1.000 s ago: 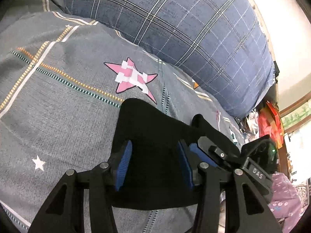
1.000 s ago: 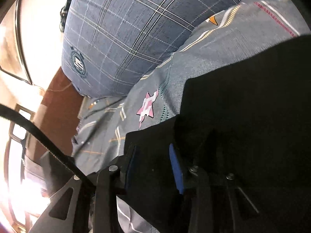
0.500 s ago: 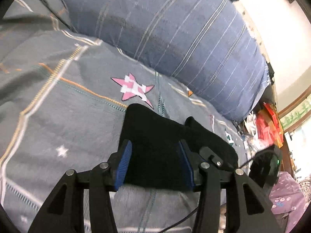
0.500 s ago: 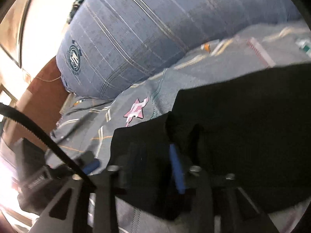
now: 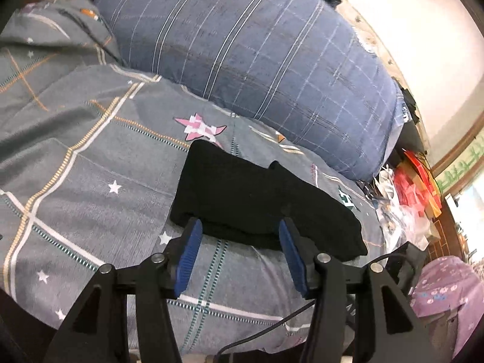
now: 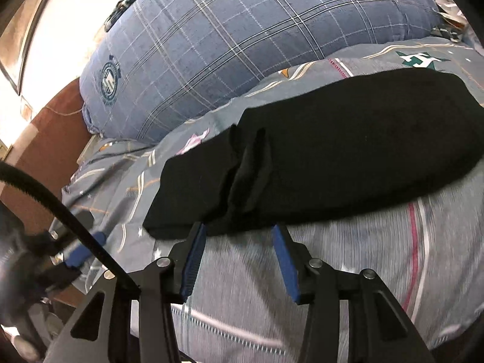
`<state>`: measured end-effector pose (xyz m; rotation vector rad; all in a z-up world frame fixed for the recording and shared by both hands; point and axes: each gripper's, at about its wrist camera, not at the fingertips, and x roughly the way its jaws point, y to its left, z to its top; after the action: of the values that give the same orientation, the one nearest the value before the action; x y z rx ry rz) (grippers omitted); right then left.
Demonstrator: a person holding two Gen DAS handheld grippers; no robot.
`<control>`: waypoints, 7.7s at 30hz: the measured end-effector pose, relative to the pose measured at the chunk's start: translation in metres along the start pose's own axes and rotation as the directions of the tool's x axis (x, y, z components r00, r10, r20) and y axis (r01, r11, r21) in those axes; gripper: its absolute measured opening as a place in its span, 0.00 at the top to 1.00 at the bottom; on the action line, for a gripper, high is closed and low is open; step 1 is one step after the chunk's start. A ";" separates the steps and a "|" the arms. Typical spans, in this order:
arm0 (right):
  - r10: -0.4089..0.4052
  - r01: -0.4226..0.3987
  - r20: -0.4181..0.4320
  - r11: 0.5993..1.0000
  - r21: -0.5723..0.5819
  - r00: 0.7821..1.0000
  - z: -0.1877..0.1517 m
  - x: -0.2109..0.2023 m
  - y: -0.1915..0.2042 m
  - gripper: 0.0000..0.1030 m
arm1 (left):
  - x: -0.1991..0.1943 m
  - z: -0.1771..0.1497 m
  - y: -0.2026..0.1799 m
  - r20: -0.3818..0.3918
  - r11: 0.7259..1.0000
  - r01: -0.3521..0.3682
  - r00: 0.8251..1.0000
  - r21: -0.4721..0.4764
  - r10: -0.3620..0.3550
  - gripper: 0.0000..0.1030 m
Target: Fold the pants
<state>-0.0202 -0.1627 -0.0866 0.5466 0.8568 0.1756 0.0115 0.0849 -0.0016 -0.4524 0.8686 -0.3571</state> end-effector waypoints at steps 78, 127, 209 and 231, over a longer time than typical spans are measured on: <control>-0.226 0.160 0.214 0.944 0.288 0.950 0.053 -0.119 -0.212 0.35 | 0.244 0.011 -0.274 -0.521 0.757 0.332 0.854 0.563 0.012 0.41; 0.172 -0.187 -0.082 0.947 -0.260 0.982 0.092 -0.018 0.077 0.89 | 0.053 0.132 -0.065 -0.243 0.825 0.473 0.878 0.308 -0.413 0.95; -0.162 -0.050 -0.401 0.882 -0.468 0.902 0.093 0.151 0.149 0.99 | 0.012 0.044 0.102 -0.091 0.956 0.264 0.963 0.130 -0.254 0.59; -0.383 -0.020 -0.380 0.681 -0.732 0.842 0.074 0.184 0.176 0.77 | 0.080 0.034 0.048 -0.250 0.885 0.335 0.933 0.325 -0.261 0.78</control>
<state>0.1672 0.0241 -0.0784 -0.3695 1.2637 0.4569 0.0920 0.0957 -0.0587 -0.2050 0.9030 -0.8473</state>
